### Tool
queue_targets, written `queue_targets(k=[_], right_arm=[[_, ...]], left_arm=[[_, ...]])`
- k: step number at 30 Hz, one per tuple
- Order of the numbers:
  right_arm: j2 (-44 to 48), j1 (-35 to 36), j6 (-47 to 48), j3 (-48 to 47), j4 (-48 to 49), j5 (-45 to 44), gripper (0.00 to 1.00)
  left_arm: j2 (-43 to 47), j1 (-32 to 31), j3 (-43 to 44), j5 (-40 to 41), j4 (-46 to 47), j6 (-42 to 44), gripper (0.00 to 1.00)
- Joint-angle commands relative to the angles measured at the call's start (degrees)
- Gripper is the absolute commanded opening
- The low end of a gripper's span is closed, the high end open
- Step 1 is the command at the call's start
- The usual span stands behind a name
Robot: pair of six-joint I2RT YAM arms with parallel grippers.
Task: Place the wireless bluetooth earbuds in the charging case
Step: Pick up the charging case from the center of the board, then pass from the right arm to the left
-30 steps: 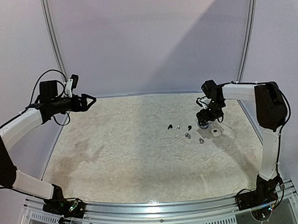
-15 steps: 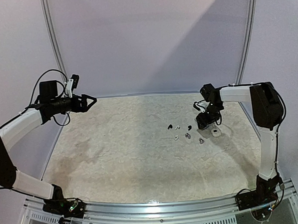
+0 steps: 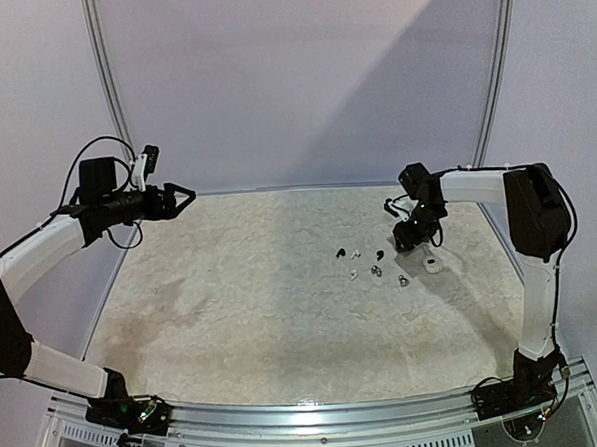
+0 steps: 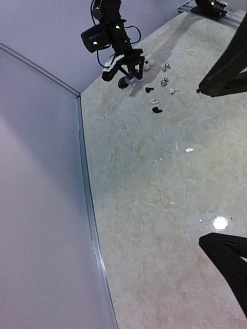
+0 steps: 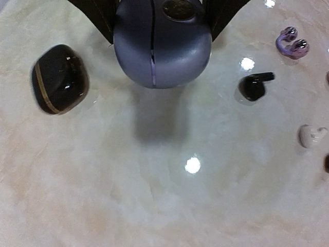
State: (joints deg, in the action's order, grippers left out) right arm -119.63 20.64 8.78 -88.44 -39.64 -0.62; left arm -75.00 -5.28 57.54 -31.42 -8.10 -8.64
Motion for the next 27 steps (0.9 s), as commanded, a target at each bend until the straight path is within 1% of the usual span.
queue_targets(k=[1, 2, 5, 8, 10, 12, 14, 18, 23, 25, 27], right_arm=[[13.0, 8.5, 6.0, -0.4, 7.2, -8.4, 0.27], [15.8, 11.0, 7.5, -0.3, 10.5, -10.1, 0.26], [19.7, 18.8, 14.2, 0.3, 19.5, -11.9, 0.25], [21.3, 26.2, 20.6, 0.2, 28.7, -12.7, 0.20], [20.8, 29.4, 24.2, -0.4, 33.9, -12.9, 0.16], [19.8, 32.0, 27.3, -2.1, 36.8, -12.1, 0.15], [17.8, 34.2, 30.1, -5.0, 37.3, -11.7, 0.14], [14.7, 36.6, 32.5, -9.9, 36.9, -11.1, 0.14], [13.1, 37.7, 33.3, -13.0, 37.3, -8.9, 0.12], [12.7, 37.8, 33.6, -13.8, 36.7, -8.5, 0.12], [12.5, 37.8, 33.7, -14.1, 36.6, -8.3, 0.12]], left_arm=[[1.3, -4.3, 5.0, -2.3, -0.5, -5.3, 0.93], [1.1, -5.6, 5.9, -3.0, -0.5, -6.3, 0.92], [0.0, -8.5, 9.3, -6.4, -0.3, -8.0, 0.87], [-1.6, -11.6, 12.9, -10.3, -1.6, -6.2, 0.82], [-2.5, -13.6, 15.2, -12.4, -3.1, -4.1, 0.76], [-3.5, -15.3, 17.3, -14.2, -4.6, -2.4, 0.66], [-4.2, -16.6, 19.2, -16.8, -5.7, -0.3, 0.62], [-5.3, -18.5, 20.6, -19.7, -7.6, 2.6, 0.63], [-8.1, -19.2, 23.2, -17.4, -10.6, 3.5, 0.62], [-8.7, -19.5, 24.0, -17.8, -11.0, 4.1, 0.60], [-8.9, -20.0, 24.2, -17.9, -10.9, 4.7, 0.54]])
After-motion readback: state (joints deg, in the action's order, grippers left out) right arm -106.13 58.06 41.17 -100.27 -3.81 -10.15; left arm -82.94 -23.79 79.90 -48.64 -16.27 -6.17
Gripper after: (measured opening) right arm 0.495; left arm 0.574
